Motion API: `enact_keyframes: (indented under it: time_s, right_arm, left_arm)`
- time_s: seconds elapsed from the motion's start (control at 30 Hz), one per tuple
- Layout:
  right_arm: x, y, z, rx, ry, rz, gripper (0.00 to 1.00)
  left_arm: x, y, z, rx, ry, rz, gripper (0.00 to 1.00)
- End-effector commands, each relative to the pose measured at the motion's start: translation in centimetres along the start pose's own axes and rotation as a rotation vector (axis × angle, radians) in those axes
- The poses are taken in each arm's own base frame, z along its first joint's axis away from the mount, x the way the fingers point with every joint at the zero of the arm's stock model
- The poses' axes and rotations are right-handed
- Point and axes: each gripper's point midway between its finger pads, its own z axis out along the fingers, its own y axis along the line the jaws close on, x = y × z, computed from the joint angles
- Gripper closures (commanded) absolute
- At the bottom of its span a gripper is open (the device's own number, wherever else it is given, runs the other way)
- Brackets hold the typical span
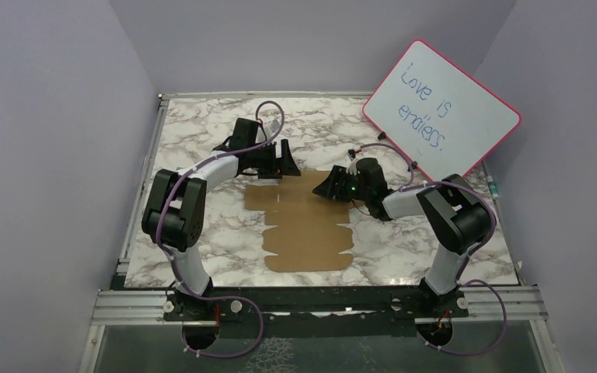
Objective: Fold the paper box
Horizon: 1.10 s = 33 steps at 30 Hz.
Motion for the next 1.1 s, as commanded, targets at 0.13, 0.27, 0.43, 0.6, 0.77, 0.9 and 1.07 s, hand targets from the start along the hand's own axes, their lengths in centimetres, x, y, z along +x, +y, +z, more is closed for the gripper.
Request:
enact_keyframes:
  time_s: [0.13,0.27,0.43,0.6,0.77,0.9,1.07]
  right_arm:
    - [0.5,0.4,-0.1,0.000,0.011,0.012,0.40]
    - [-1.1,2.2,-1.2,-0.029,-0.013,-0.028,0.38]
    - [-1.3,3.7,-2.9,-0.067,-0.012,-0.058,0.37]
    - [0.5,3.8,-4.1,-0.084,0.007,-0.047,0.37]
    - [2.1,3.5,-4.7,-0.088,0.030,-0.030,0.37]
    - [3.1,3.1,-4.7,-0.086,0.047,-0.023,0.37]
    - [4.1,2.8,-4.4,-0.088,0.063,-0.013,0.37]
  left_arm:
    - [0.9,-2.0,0.4,-0.010,-0.001,0.025,0.17]
    - [0.0,-2.2,-2.1,-0.087,-0.070,0.046,0.13]
    - [1.8,-1.5,-4.9,-0.159,-0.130,0.016,0.09]
    - [4.9,0.0,-7.1,-0.190,-0.151,-0.049,0.08]
    - [7.2,0.4,-7.9,-0.169,-0.183,-0.106,0.08]
    - [8.7,1.3,-7.6,-0.183,-0.164,-0.135,0.08]
    - [9.9,1.7,-6.5,-0.163,-0.128,-0.182,0.08]
